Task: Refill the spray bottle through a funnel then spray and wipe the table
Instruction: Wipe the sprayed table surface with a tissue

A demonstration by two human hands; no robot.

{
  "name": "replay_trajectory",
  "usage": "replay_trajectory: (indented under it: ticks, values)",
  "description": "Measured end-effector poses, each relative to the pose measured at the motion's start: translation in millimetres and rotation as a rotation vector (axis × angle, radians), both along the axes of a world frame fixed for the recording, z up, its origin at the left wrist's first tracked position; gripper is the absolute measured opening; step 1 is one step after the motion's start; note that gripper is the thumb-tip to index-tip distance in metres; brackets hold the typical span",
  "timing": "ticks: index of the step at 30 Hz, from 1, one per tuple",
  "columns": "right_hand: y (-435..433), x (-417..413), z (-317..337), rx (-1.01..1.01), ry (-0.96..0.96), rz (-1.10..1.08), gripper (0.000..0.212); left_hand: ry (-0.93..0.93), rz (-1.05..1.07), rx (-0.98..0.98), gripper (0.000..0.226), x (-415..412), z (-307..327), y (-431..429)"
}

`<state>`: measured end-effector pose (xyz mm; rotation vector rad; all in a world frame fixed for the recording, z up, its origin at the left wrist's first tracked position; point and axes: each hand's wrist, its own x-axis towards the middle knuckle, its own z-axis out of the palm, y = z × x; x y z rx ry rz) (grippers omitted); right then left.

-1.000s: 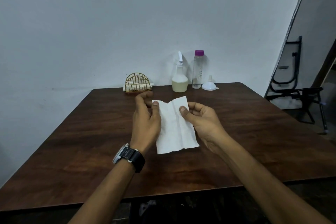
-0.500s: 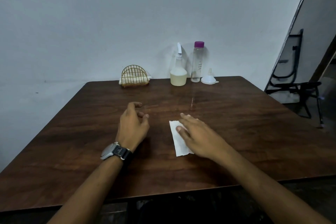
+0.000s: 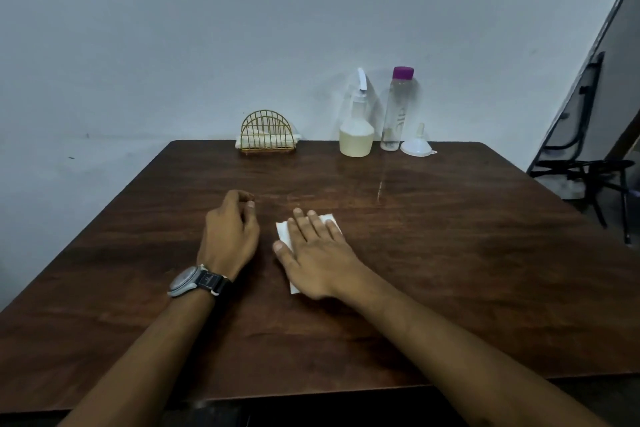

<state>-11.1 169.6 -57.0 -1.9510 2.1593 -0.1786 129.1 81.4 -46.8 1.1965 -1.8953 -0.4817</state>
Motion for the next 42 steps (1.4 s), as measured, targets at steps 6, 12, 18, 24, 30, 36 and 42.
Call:
replay_trajectory:
  ticks: [6, 12, 18, 24, 30, 36, 42]
  values:
    - [-70, 15, 1, 0.018, 0.022, 0.047, 0.067, 0.093, 0.018, -0.01, 0.019, 2, -5, -6]
    - [-129, 14, 3, 0.003, 0.003, 0.025, 0.067, 0.146, 0.052, -0.047, 0.019, 3, -4, -6]
    - [-134, -40, 7, -0.002, 0.069, -0.007, 0.066, 0.16, 0.07, -0.023, 0.019, 8, -5, -6]
    - [-76, -199, 7, 0.02, 0.171, -0.303, 0.067, 0.156, 0.04, 0.008, 0.019, 7, -2, -4]
    - [-6, -305, -3, 0.089, 0.267, -0.546, 0.09, 0.079, -0.019, 0.023, 0.017, 4, 1, -2]
    - [-34, -226, 2, 0.111, 0.233, -0.53, 0.086, 0.026, -0.055, -0.023, 0.017, 2, -3, -5]
    - [-68, -32, 5, 0.041, 0.23, -0.08, 0.064, -0.019, -0.148, -0.075, 0.037, 0, -6, -5]
